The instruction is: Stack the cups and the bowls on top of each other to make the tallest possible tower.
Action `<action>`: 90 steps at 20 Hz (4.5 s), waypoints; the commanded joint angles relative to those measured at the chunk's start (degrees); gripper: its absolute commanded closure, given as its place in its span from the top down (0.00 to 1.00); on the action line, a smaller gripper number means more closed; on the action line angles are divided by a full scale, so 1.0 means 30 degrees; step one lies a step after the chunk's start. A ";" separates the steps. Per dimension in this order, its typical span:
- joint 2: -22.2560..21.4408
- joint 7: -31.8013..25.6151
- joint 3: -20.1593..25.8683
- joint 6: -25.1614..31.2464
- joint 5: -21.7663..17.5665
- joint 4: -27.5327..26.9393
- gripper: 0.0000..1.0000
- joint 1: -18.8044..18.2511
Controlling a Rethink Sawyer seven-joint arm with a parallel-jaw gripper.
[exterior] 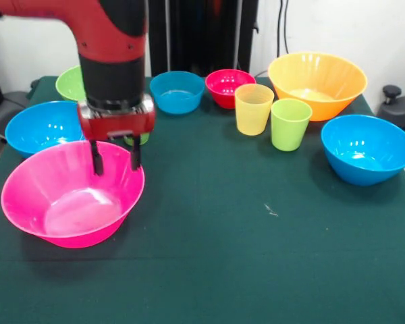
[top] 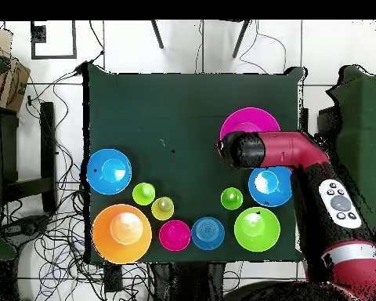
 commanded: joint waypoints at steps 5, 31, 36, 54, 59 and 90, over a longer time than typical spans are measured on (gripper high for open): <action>0.3666 0.0837 0.0197 -0.1312 0.0290 -0.1192 1.00 0.0954; 0.0819 0.0691 -0.0253 0.0533 0.1364 0.0555 1.00 0.1130; 0.0053 0.0815 -0.0397 0.0658 0.1530 0.1055 1.00 0.1295; 0.1595 0.0916 -0.0940 -0.1174 0.0702 0.0379 1.00 0.1281; 0.1686 0.0961 -0.1219 -0.1487 0.0477 0.0588 1.00 0.1247; 0.3274 0.0800 -0.2510 -0.3049 0.0702 0.0245 0.00 0.1796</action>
